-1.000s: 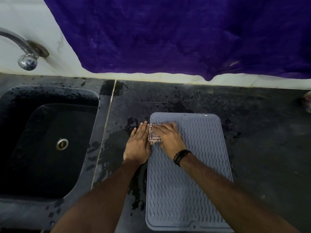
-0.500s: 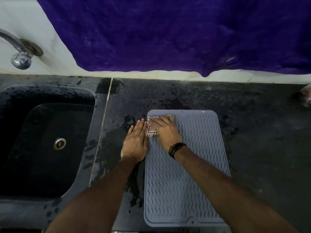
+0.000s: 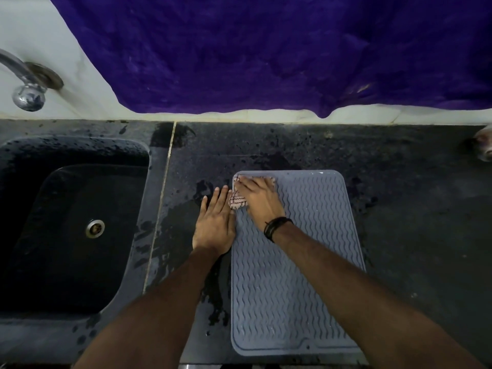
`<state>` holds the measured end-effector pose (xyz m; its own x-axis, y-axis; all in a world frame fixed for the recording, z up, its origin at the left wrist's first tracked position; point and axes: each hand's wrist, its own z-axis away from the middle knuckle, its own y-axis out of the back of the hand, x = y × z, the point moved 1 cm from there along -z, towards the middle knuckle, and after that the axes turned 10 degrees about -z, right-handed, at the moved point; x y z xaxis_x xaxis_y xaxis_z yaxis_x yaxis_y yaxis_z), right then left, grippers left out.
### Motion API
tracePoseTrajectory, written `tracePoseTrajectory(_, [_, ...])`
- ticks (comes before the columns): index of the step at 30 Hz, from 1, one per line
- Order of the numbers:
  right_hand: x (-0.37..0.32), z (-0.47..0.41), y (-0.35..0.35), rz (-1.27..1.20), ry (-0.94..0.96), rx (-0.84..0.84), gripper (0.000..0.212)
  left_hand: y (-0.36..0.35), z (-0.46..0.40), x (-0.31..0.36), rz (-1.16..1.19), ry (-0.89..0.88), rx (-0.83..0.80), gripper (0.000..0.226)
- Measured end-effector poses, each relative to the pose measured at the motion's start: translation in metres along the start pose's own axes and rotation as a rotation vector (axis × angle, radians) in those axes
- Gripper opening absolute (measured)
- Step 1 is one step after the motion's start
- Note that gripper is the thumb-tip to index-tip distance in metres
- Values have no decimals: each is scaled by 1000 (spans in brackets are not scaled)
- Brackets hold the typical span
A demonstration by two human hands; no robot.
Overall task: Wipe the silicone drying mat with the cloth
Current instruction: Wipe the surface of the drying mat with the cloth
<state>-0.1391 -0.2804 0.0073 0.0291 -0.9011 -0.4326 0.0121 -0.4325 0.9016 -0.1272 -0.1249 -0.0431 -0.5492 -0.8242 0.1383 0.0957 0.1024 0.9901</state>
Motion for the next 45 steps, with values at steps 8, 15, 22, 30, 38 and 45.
tracePoseTrajectory(8, [-7,39,-8,-10,24,-1,59,-1,0,-1,-67,-8,-72,71])
tracePoseTrajectory(15, [-10,12,5,-64,-4,92,64,-1,-3,1,-89,60,-76,64])
tracePoseTrajectory(22, [-13,18,-4,-59,-24,27,60,1,-2,-2,-101,63,-126,63])
tracePoseTrajectory(30, [-18,41,0,-98,-26,74,64,7,1,-12,-92,-19,-115,60])
tracePoseTrajectory(38, [-9,1,4,-17,-78,-7,62,1,-1,-14,-72,-12,-95,57])
tracePoseTrajectory(45, [-18,47,-13,-48,-47,44,59,6,1,-13,-98,-14,-104,59])
